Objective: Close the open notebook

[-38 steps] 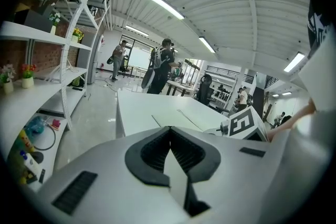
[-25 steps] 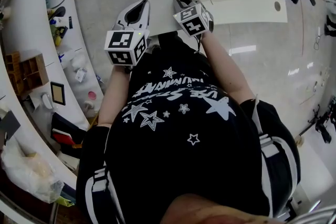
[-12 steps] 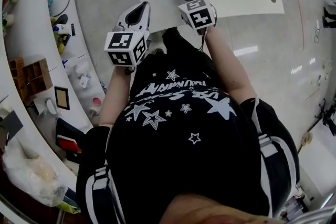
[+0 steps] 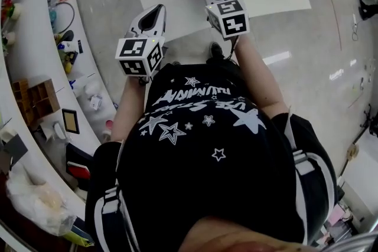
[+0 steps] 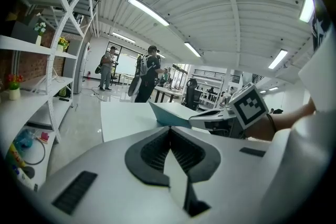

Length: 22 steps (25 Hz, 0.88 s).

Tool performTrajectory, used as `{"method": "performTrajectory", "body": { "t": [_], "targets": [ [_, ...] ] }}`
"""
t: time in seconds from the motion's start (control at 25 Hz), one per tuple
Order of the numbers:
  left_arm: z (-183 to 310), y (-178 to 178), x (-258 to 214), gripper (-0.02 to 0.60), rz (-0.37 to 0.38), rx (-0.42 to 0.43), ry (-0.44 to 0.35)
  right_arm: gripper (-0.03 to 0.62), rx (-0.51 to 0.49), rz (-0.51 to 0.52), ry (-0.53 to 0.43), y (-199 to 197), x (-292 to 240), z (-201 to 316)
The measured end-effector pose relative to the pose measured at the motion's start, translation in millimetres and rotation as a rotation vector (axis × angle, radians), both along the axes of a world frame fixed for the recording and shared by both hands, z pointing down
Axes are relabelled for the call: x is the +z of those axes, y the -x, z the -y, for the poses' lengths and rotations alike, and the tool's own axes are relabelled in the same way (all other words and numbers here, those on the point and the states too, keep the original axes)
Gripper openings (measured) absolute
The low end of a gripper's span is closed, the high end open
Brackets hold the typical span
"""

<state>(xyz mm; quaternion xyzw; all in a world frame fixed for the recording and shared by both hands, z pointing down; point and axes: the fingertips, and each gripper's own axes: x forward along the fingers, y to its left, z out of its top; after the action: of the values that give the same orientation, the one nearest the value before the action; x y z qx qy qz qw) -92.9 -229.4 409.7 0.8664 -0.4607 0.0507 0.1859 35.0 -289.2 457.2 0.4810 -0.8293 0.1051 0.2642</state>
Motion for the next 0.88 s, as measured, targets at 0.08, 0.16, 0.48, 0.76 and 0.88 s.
{"method": "performTrajectory", "body": {
  "t": [0.08, 0.16, 0.48, 0.76, 0.88],
  "targets": [
    [6, -14, -3, 0.014, 0.001, -0.008, -0.007, 0.023, 0.011, 0.024, -0.006, -17, -8, 1],
    [12, -27, -6, 0.012, -0.006, -0.021, -0.007, 0.023, 0.017, 0.046, -0.004, -34, -13, 3],
    [30, -85, -20, 0.014, 0.012, -0.065, -0.021, 0.023, 0.029, 0.120, -0.005, -107, -19, 27],
    [34, -120, -19, 0.014, 0.022, -0.136, -0.017, 0.023, 0.020, 0.156, 0.069, -155, 4, 42],
    [33, -132, -18, 0.014, 0.029, -0.166, -0.007, 0.023, 0.040, 0.175, 0.122, -176, 24, 49]
  ]
}}
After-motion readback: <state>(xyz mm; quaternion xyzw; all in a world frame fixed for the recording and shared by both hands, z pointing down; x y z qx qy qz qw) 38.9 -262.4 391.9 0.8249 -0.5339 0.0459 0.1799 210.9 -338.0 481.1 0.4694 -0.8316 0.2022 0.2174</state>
